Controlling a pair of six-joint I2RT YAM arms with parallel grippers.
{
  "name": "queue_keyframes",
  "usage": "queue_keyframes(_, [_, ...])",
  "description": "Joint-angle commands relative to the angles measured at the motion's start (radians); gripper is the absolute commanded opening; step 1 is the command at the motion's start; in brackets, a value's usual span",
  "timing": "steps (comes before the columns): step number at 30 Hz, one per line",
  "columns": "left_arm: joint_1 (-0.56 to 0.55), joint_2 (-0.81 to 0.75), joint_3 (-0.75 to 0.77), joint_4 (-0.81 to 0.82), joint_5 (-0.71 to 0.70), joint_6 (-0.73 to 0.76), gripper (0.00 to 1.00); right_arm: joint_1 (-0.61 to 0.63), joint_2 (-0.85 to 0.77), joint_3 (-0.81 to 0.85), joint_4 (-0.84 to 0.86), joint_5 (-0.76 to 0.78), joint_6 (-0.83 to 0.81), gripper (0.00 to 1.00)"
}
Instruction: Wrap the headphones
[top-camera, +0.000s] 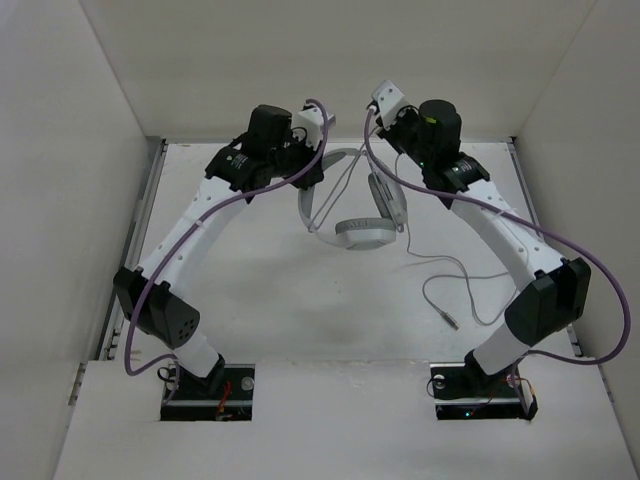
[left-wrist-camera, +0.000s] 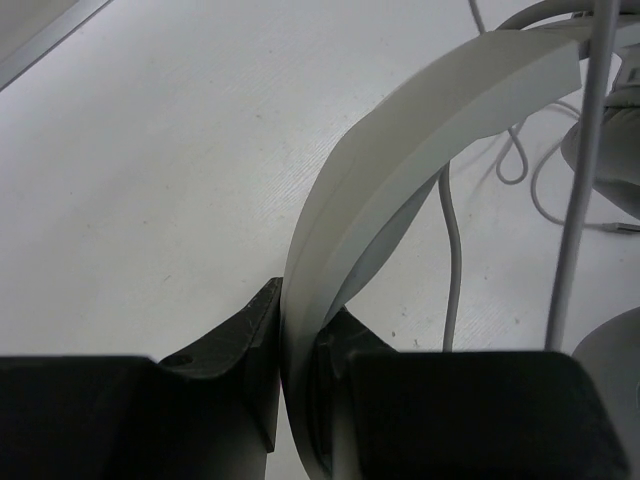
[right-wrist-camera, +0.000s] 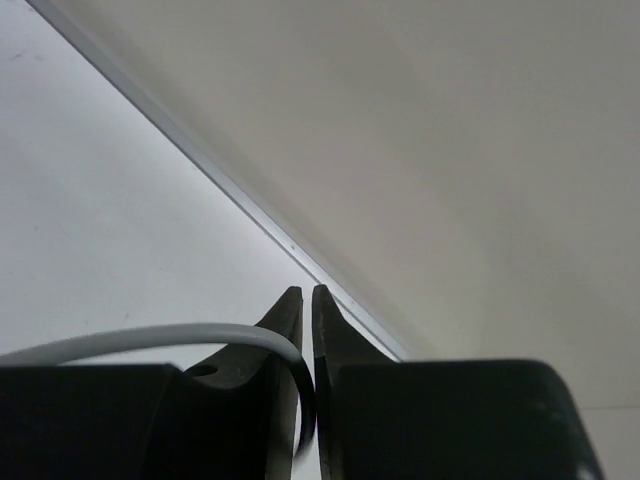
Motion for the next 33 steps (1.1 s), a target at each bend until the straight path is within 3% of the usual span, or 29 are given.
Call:
queue_keyframes(1, [0.015, -0.057, 0.094, 0.024, 0.117, -0.052, 0.0, -0.066, 0.01, 0.021, 0.036, -0.084, 0.162, 0.15])
queue_keyframes(5, [0.034, -0.051, 0.182, 0.026, 0.177, -0.081, 0.0, -0.131, 0.027, 0.024, 0.0, -0.272, 0.359, 0.18])
queue_keyframes(8, [0.049, -0.032, 0.261, 0.017, 0.246, -0.129, 0.0, -0.197, 0.039, 0.033, 0.006, -0.534, 0.579, 0.17])
queue_keyframes(13, [0.052, 0.006, 0.367, 0.01, 0.336, -0.196, 0.0, -0.223, 0.042, 0.017, 0.133, -0.791, 0.847, 0.17])
queue_keyframes(22, [0.054, 0.109, 0.591, -0.022, 0.435, -0.315, 0.0, -0.113, 0.04, -0.15, 0.547, -0.957, 1.327, 0.22])
queue_keyframes(33, [0.129, 0.158, 0.72, 0.04, 0.461, -0.424, 0.0, 0.075, 0.024, -0.427, 0.705, -0.99, 1.385, 0.35])
